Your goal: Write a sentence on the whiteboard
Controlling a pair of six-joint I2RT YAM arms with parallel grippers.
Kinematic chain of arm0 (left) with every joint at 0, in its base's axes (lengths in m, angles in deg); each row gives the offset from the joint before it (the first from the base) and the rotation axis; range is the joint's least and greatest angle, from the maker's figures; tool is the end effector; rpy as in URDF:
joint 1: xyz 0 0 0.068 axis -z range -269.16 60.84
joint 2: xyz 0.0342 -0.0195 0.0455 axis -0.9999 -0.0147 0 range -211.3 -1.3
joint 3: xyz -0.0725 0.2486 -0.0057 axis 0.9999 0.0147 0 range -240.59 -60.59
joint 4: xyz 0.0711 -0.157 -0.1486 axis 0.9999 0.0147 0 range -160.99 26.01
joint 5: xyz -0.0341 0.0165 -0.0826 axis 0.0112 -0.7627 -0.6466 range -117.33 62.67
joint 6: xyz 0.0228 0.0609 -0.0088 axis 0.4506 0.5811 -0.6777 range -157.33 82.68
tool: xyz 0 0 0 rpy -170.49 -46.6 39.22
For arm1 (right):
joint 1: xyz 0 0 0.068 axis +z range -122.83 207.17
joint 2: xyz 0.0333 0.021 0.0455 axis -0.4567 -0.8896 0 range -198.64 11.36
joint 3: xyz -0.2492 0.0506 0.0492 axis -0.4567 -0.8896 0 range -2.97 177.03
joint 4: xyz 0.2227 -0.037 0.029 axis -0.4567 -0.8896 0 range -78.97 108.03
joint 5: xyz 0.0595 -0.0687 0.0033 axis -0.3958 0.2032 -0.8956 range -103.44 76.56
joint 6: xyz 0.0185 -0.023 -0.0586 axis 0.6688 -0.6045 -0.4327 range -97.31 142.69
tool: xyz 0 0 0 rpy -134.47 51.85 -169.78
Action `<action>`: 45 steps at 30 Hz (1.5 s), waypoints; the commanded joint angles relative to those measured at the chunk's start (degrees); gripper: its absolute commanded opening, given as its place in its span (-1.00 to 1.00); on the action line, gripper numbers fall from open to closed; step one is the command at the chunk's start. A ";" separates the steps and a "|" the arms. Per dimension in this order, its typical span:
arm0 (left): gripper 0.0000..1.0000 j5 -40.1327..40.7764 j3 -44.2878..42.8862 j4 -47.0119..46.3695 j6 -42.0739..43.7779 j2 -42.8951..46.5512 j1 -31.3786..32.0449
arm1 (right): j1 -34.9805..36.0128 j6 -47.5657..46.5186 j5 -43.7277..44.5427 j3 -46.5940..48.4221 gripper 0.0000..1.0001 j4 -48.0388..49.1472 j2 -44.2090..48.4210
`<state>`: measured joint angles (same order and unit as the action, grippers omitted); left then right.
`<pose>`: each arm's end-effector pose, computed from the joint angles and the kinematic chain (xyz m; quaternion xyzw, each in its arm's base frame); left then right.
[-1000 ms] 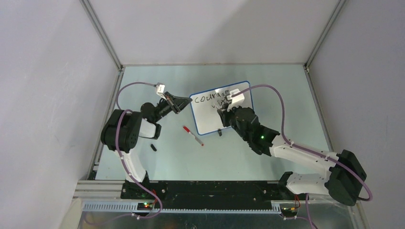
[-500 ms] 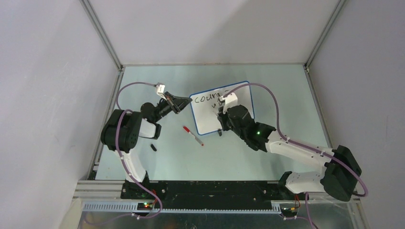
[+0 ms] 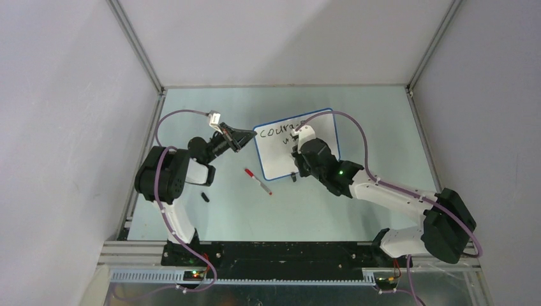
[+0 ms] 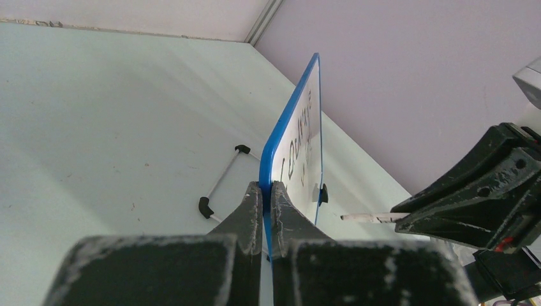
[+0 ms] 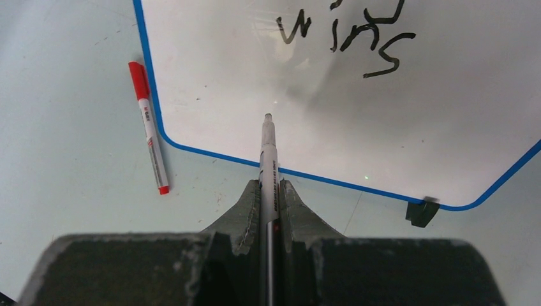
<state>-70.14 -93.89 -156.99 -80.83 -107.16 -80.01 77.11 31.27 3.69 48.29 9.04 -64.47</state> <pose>0.3071 -0.0850 0.1987 0.1033 0.6357 -0.5268 0.5547 0.1895 0.2016 0.2553 -0.2418 0.8401 0.1141 0.4721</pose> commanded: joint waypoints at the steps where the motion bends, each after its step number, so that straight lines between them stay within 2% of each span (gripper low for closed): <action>1: -1.00 -1.55 0.47 -1.72 3.52 1.12 0.26 | -1.70 0.97 -1.91 3.20 -1.00 -0.45 -1.58; 17: -1.00 -1.58 0.44 -1.72 3.43 1.08 0.26 | -3.31 2.06 0.78 4.80 -1.00 -2.85 -4.40; 45: -1.00 -1.67 0.12 -1.72 3.25 0.85 0.26 | -3.78 1.59 5.13 5.68 -1.00 -0.86 -5.01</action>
<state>-70.16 -93.89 -156.99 -80.83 -107.16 -80.01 73.81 32.75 7.16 50.63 6.46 -69.72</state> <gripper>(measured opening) 0.018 0.133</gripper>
